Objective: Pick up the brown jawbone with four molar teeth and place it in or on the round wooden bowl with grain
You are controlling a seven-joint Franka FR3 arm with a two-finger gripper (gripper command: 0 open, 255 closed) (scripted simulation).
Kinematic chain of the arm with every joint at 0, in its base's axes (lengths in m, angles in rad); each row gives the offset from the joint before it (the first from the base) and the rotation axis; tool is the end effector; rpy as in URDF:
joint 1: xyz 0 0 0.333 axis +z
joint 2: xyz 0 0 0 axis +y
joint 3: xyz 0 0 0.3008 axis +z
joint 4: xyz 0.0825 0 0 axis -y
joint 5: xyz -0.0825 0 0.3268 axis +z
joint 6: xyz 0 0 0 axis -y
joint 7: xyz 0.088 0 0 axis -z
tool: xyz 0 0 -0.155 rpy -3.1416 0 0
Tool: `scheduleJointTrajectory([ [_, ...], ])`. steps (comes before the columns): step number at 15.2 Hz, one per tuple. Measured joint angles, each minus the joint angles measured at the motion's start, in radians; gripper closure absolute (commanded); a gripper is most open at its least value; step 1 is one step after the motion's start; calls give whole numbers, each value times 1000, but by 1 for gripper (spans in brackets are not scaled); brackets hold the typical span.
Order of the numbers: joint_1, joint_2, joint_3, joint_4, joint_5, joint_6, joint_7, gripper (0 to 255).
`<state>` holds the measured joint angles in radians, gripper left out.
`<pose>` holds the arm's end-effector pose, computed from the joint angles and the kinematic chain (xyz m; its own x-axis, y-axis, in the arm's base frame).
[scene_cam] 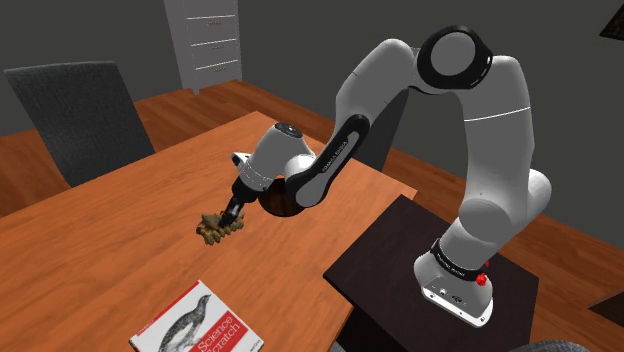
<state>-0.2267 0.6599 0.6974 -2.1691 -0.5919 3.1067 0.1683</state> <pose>0.4935 0.2968 0.2047 0.7036 0.5177 0.4867 0.6651 -0.7210 -0.1944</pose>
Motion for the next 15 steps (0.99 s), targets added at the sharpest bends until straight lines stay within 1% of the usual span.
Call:
scheduleJointTrajectory([
  [1,63,-21,-49,27,3,-31,27,0],
  [2,165,-40,-121,82,3,-93,73,0],
  [4,383,-46,-269,223,-27,-269,181,0],
  [5,485,-21,-331,315,-55,-374,235,0],
  [6,551,8,-368,393,-77,-468,267,0],
  [7,584,29,-389,436,-92,-515,286,0],
  [8,601,43,-400,461,-99,-539,294,0],
  [10,616,73,-415,495,-110,-553,301,0],
  [15,629,127,-434,536,-125,-541,309,0],
])
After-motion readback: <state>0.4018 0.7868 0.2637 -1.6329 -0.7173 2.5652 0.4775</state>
